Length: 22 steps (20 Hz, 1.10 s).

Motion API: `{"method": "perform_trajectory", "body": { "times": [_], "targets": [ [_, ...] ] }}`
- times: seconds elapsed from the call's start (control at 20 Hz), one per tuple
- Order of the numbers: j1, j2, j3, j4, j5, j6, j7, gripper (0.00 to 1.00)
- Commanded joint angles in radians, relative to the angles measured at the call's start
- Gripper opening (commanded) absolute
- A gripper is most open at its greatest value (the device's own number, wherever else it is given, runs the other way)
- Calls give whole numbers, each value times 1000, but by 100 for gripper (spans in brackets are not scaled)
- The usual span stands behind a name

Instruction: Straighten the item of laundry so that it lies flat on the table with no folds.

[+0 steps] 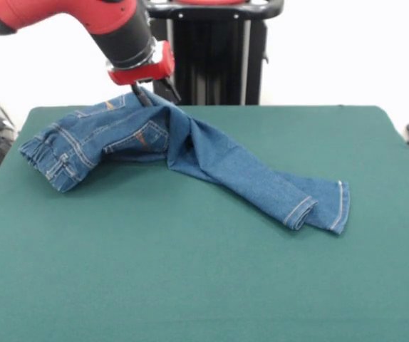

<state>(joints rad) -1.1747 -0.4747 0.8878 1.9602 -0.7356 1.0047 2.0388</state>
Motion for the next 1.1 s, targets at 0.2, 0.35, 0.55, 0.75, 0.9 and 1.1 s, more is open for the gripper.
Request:
{"method": "perform_trajectory", "body": {
  "times": [0.2, 0.35, 0.55, 0.75, 0.9, 1.1],
  "targets": [
    [27, 108, 8, -55, -71, -73, -282, 100],
    [32, 120, 6, -55, -89, -87, -265, 100],
    [31, 127, 8, -49, -102, -104, -242, 100],
    [30, 127, 10, -47, -108, -111, -229, 100],
    [31, 124, 10, -43, -114, -125, -213, 100],
    [26, 123, 11, -37, -127, -176, -188, 0]
  ]
}}
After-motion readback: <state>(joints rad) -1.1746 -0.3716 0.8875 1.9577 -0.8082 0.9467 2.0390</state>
